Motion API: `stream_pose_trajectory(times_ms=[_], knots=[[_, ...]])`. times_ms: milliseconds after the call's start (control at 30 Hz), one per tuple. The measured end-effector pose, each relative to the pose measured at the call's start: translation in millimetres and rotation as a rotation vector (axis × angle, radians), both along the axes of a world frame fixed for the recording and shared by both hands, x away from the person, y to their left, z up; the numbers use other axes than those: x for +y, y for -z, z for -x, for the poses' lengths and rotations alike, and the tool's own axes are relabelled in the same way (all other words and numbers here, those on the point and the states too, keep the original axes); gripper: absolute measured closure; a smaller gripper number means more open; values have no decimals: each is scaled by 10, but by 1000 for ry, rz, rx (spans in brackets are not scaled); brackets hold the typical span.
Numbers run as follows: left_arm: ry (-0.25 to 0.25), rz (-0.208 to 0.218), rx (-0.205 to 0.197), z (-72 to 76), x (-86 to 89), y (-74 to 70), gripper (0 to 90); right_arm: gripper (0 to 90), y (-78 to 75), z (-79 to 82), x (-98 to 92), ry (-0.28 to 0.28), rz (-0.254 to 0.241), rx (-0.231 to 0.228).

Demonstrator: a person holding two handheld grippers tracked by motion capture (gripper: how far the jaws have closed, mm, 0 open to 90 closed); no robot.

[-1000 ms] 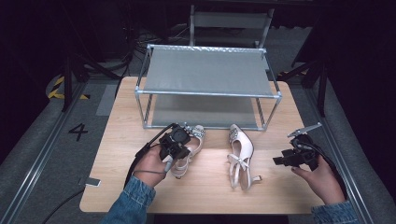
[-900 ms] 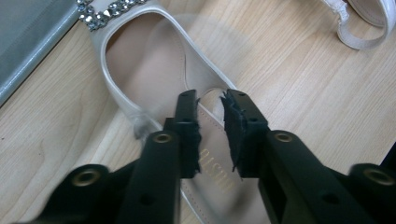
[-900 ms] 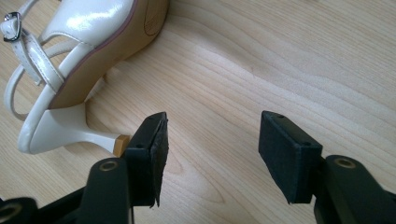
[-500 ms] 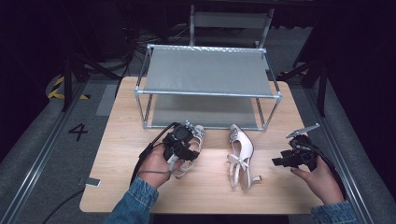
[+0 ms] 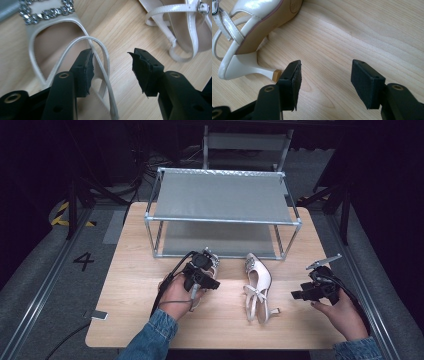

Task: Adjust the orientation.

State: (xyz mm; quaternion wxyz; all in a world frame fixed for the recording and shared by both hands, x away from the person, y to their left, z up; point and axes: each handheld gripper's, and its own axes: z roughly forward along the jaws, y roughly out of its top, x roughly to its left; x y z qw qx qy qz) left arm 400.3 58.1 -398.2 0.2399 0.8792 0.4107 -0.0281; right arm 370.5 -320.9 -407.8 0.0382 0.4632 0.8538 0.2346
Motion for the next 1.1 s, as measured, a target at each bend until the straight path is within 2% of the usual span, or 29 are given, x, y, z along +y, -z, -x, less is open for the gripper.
stream_pose_trajectory(times_ms=[200, 300, 600, 733, 800, 933, 1100], knots=[[-10, -47, -2, -53, -52, 104, 536, 418, 8, 6, -8, 5, 2, 3], [-9, -55, -5, -63, -82, 136, 561, 419, 14, 5, -5, 3, 0, 5], [-21, -99, -37, -80, -181, 254, 646, 419, 35, -3, -2, 2, 1, 9], [-13, -156, -65, -75, -238, 285, 670, 419, 50, -8, 2, 4, 1, 15], [-13, -171, -76, -80, -256, 311, 684, 419, 59, -10, 8, 0, 2, 16], [-20, -204, -91, -84, -267, 317, 783, 419, 68, -11, 18, -3, 2, 19], [-20, -212, -112, -68, -244, 300, 849, 420, 71, -9, 22, -2, 6, 19]])
